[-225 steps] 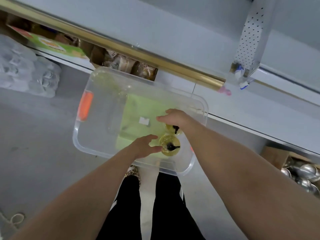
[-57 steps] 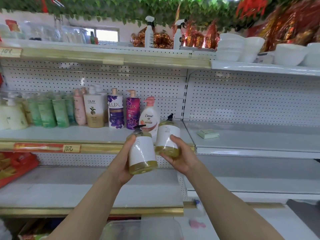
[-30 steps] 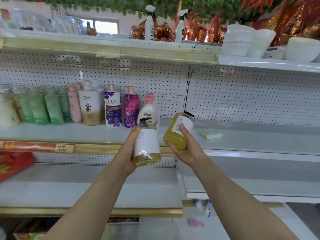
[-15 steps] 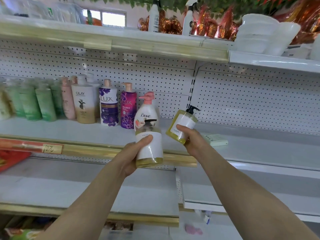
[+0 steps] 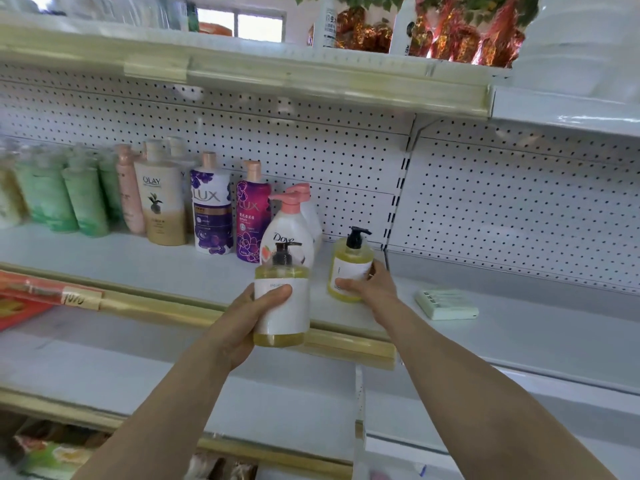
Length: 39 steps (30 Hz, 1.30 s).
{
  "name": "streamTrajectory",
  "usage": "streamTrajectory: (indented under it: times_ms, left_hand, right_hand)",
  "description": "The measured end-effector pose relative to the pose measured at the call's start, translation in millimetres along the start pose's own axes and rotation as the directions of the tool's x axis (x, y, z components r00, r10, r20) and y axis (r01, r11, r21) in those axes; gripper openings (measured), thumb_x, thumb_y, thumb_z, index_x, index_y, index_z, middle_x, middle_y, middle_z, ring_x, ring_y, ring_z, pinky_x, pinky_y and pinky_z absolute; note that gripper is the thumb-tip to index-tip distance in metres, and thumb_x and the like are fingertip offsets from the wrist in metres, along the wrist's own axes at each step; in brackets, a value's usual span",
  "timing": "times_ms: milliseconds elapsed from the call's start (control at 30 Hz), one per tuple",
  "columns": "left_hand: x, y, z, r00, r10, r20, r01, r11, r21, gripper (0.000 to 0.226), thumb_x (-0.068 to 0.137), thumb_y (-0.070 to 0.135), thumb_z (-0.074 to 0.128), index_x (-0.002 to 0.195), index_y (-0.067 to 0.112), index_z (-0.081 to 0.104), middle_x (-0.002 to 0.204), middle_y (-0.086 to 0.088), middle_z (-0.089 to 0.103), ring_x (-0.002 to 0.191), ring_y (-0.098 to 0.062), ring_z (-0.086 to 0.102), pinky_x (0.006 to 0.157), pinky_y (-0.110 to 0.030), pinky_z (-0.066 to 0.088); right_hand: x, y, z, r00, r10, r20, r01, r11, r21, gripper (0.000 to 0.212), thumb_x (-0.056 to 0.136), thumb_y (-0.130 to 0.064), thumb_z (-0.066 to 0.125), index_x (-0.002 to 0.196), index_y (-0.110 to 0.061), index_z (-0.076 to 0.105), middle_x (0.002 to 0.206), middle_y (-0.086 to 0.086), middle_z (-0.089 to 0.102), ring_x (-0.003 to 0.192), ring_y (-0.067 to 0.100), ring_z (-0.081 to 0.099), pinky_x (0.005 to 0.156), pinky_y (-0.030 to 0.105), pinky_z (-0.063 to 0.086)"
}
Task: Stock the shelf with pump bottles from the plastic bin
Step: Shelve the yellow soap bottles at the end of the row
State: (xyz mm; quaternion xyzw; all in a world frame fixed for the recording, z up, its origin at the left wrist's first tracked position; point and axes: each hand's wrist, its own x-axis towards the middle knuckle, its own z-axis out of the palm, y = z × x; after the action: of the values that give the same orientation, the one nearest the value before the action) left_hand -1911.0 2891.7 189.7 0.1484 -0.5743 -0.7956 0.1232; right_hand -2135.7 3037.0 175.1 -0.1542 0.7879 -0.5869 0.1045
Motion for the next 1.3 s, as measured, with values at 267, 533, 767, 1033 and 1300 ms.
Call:
streamTrajectory:
  times_ms: [267,533,767,1033,1300]
  left_hand:
    - [13,0,5,0.999,0.038,-0.023,-0.038,0.999,-0.003,0.078,0.060,0.045,0.082,0.130,0.022,0.057,0.121,-0.009,0.069,0.113,-0.028,0.066,0.095,-0.049,0.053]
    - [10,-1,7,0.999,0.033,-0.012,-0.033,0.999,-0.015,0.076,0.062,0.043,0.082,0.130,0.019,0.058,0.120,-0.010,0.070,0.112,-0.029,0.066,0.093,-0.047,0.055]
    - [3,4,20,0.997,-0.008,0.073,0.011,0.999,-0.039,0.062,0.074,0.039,0.076,0.129,0.016,0.060,0.120,-0.010,0.070,0.113,-0.029,0.066,0.096,-0.048,0.053]
    - [1,7,46,0.984,-0.045,0.173,0.055,0.997,-0.052,0.059,0.082,0.050,0.071,0.131,0.020,0.058,0.122,-0.009,0.070,0.115,-0.027,0.065,0.096,-0.049,0.053]
    - [-2,24,59,0.976,0.007,0.216,0.017,0.994,-0.110,0.033,0.098,0.041,0.053,0.120,0.020,0.065,0.116,-0.008,0.072,0.110,-0.026,0.067,0.097,-0.047,0.052]
  right_hand:
    - [38,-3,6,0.999,-0.045,0.028,0.049,0.988,-0.148,0.087,0.063,-0.035,0.092,0.137,-0.021,0.049,0.129,-0.003,0.063,0.114,0.019,0.059,0.087,0.028,0.045]
    - [39,-7,2,0.994,0.016,0.108,0.006,0.980,-0.199,0.092,0.069,-0.044,0.088,0.144,-0.017,0.042,0.138,0.002,0.058,0.121,0.023,0.058,0.102,0.041,0.049]
    - [-29,-56,-7,0.999,0.014,-0.042,-0.012,0.999,0.041,0.061,0.087,-0.059,0.064,0.133,-0.019,0.055,0.139,0.005,0.056,0.125,0.025,0.054,0.102,0.038,0.046]
    - [-103,-81,-21,0.878,-0.050,0.476,0.011,0.997,0.083,0.049,0.084,-0.047,0.071,0.123,-0.017,0.066,0.112,-0.001,0.074,0.103,0.012,0.069,0.085,0.030,0.054]
    - [-99,-83,-28,0.874,-0.014,0.485,0.004,1.000,0.022,0.072,0.065,-0.042,0.089,0.129,-0.023,0.061,0.115,-0.004,0.074,0.109,0.016,0.070,0.099,0.040,0.052]
